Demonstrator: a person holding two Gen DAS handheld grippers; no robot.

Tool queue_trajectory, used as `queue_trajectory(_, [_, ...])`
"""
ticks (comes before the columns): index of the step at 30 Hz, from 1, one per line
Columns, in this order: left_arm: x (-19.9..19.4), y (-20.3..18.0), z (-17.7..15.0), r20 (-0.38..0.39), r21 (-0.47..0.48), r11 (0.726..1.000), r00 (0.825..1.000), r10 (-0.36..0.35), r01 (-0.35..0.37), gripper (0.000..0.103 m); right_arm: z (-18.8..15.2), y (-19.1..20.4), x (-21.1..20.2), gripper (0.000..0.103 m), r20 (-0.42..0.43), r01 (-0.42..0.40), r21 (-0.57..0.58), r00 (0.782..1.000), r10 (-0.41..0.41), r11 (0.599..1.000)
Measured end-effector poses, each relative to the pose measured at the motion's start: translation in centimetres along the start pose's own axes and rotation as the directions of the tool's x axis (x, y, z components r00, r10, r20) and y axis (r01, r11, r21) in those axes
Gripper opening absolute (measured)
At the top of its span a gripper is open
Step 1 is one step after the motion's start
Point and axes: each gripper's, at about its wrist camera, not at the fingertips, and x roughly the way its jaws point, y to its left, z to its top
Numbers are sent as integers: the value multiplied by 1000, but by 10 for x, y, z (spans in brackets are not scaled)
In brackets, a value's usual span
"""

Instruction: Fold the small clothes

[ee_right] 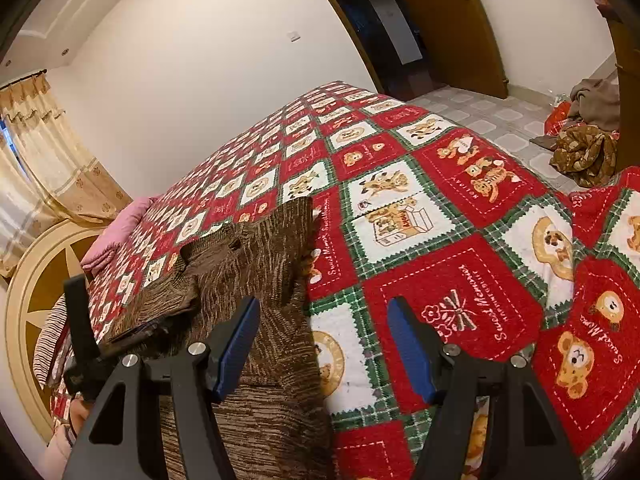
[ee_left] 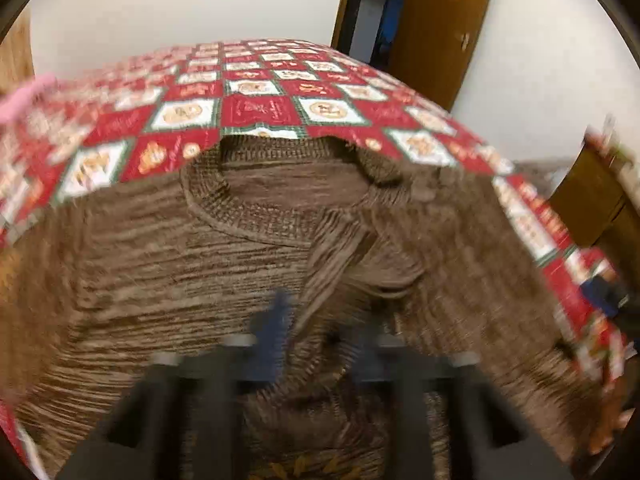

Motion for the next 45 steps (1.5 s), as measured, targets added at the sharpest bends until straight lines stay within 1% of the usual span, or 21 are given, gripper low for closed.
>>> queue_trajectory(2, [-9,19,-5,31,-107,994,999,-22,25,8,-1,-3,2,67,-3,-4,11,1000,4,1000])
queue_trajectory(5, [-20,43,-21,60,-235,970,997,-48,61,8,-4,-8,5,67,-13,-12,32,1000,13,999])
queue_trajectory(10, [-21,45,-27,63,-239,968,996,-65,79,11,-7,-6,12,67,-29,-19,33,999,20,999])
queue_trajectory(13, [-22,42,-26,58,-245,965,995,-84,95,25,-5,0,9,67,-24,-32,18,999,32,999])
queue_trajectory(15, [-22,41,-24,56,-248,964,995,-88,99,48,0,6,8,67,-27,-36,-6,999,36,999])
queue_trajectory(17, [-31,34,-21,75,-236,971,997,-26,43,69,8,11,13,67,-39,-44,-21,998,43,999])
queue_trajectory(18, [-39,30,-19,113,-223,975,993,27,-1,71,14,14,18,67,-50,-59,-23,997,58,998])
queue_trajectory(21, [-49,22,-13,172,-185,982,982,73,-40,74,36,19,44,67,-86,-81,-21,993,79,996])
queue_trajectory(24, [-30,19,-6,119,-161,980,983,139,-119,74,50,21,76,67,-133,-88,-24,987,84,996])
queue_trajectory(26, [-7,26,-11,39,-183,968,983,181,-171,74,57,22,102,67,-171,-90,-17,982,85,996])
queue_trajectory(28, [-6,27,-12,35,-184,967,982,183,-174,75,60,22,124,67,-206,-86,3,975,84,996])
queue_trajectory(29, [-7,26,-13,44,-174,970,983,178,-168,81,61,23,130,67,-205,-92,11,974,93,996])
queue_trajectory(30, [-4,25,-13,32,-161,973,984,175,-168,86,63,26,134,53,-196,-104,4,975,102,995])
queue_trajectory(31, [0,23,-12,17,-144,974,984,179,-175,88,65,30,137,15,-203,-112,-11,973,107,994])
queue_trajectory(32, [2,19,-11,5,-120,976,983,186,-184,95,65,34,141,9,-225,-112,-34,969,101,993])
queue_trajectory(34, [9,9,-10,-23,-58,975,977,214,-215,103,62,47,142,9,-226,-53,-124,974,24,991])
queue_trajectory(36, [9,3,-11,-24,-33,970,970,242,-242,103,61,56,131,9,-178,14,-202,983,-51,979])
queue_trajectory(38, [8,6,-13,-23,-47,973,974,227,-227,103,64,60,119,8,-103,92,-259,987,-123,961])
queue_trajectory(41, [9,5,-14,-24,-44,971,972,232,-233,103,67,69,117,5,-18,224,-346,969,-245,911])
queue_trajectory(42, [8,3,-14,-24,-41,970,971,237,-238,103,67,68,124,5,-27,242,-369,962,-271,897])
queue_trajectory(45, [8,3,-15,-24,-46,971,972,232,-233,103,70,46,136,5,-116,172,-285,970,-212,943])
